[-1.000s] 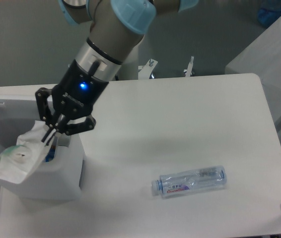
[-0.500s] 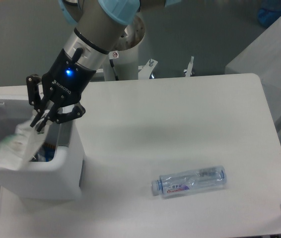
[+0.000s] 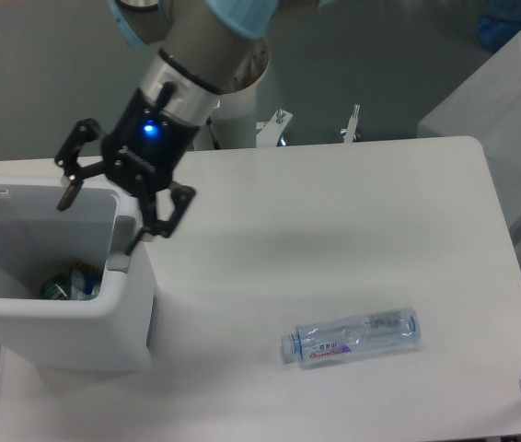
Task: Place the trash in the trash can
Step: 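Move the gripper over the clear water bottle and lower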
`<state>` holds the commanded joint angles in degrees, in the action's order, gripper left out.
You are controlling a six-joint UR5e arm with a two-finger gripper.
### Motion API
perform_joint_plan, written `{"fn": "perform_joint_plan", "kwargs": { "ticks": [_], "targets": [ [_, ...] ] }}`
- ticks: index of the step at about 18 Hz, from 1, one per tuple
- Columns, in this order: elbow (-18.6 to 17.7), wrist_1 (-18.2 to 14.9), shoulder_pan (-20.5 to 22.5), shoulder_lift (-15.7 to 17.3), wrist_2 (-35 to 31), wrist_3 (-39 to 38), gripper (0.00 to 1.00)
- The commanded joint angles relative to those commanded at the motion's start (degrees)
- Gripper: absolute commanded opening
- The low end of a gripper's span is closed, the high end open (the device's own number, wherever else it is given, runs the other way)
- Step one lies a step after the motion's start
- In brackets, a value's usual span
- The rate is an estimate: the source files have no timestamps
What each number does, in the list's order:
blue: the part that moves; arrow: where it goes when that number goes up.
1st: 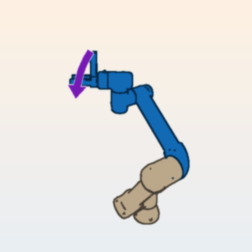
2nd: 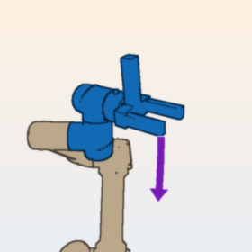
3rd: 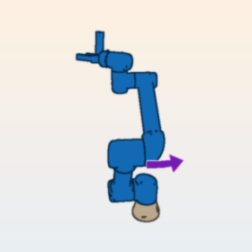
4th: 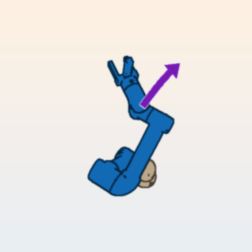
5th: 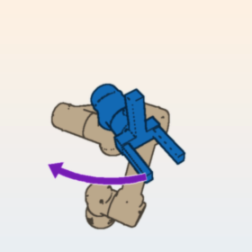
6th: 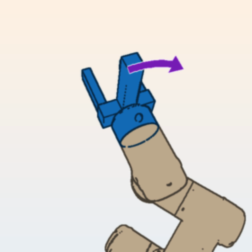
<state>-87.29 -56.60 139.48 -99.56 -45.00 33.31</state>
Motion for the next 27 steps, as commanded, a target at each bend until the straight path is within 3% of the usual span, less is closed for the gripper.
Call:
{"fn": "perform_joint_plan", "kwargs": {
  "ticks": [4,9,12,16,18,21,27],
  "targets": [
    [3.26,0.7,2.55,-6.17,-4.28,0.09,1.0],
    [4.41,0.79,4.31,-9.6,-10.54,3.69,1.0],
    [4.85,3.15,5.8,-11.53,-13.79,5.01,1.0],
    [4.5,3.43,12.38,-14.78,-14.59,8.5,1.0],
    [4.15,1.95,12.22,-15.31,-15.37,16.92,1.0],
    [4.58,1.41,11.35,-16.63,-21.87,26.16,1.0],
    [2.74,2.11,9.41,-17.95,-22.49,30.4,1.0]
  ]
}}
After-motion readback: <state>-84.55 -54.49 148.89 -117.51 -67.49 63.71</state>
